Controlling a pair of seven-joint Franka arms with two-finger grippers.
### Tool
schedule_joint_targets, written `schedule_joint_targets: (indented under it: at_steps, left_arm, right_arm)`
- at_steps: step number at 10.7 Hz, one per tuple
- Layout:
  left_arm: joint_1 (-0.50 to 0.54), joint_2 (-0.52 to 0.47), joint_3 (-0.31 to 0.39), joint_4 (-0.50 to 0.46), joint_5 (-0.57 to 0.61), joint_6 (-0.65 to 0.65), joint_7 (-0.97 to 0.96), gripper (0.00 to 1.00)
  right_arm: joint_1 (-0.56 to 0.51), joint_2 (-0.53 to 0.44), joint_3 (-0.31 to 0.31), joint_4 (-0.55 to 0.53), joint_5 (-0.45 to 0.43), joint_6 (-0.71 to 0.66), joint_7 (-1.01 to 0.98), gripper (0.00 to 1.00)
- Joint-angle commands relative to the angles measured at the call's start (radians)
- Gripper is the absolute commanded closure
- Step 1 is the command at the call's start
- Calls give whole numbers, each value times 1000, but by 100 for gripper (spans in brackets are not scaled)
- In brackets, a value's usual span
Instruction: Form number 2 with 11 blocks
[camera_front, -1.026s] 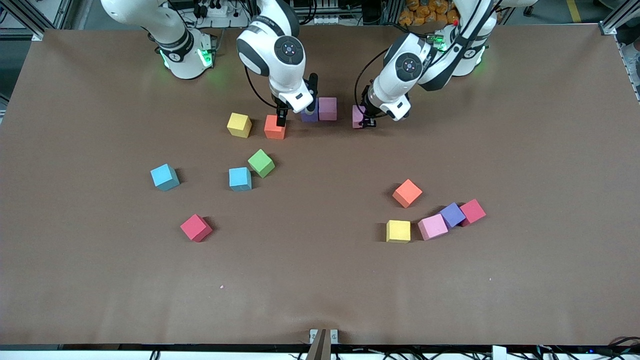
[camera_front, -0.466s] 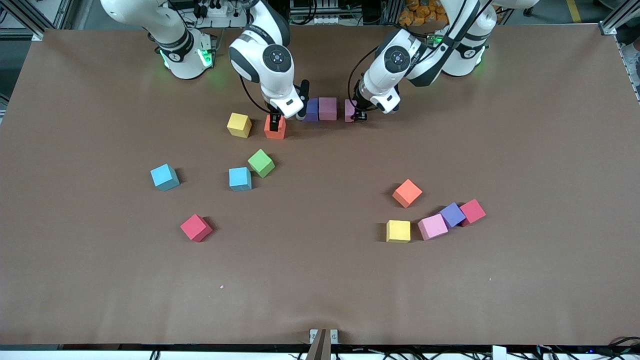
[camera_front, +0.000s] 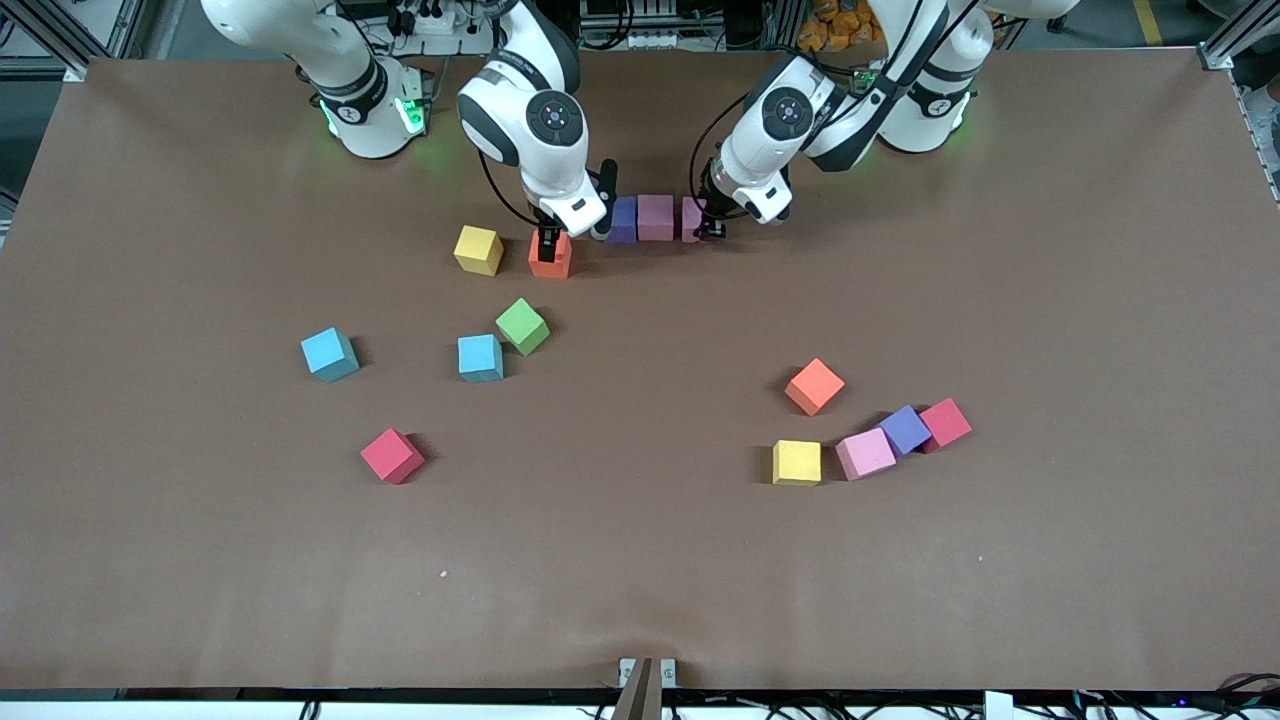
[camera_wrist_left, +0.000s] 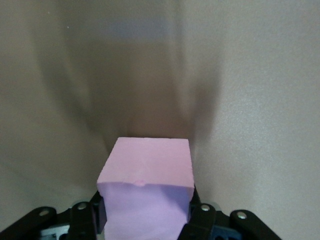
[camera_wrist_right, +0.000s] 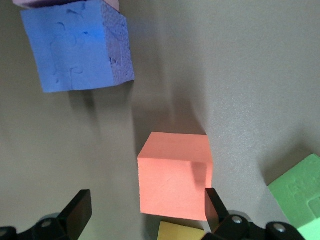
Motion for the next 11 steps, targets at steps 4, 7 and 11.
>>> schedule_joint_targets:
  at_steps: [4, 7, 11]
  left_arm:
    - [-37, 13, 2, 4, -27, 26, 0, 67]
    - [-51, 15, 4, 6, -27, 26, 0, 61]
    - [-25, 15, 7, 21, -25, 20, 0, 0]
  right_arm:
    - [-16, 10, 7, -18, -11, 51, -30, 0]
    - [-16, 42, 7, -20, -11, 85, -29, 0]
    - [-19, 67, 4, -20, -13, 111, -37, 0]
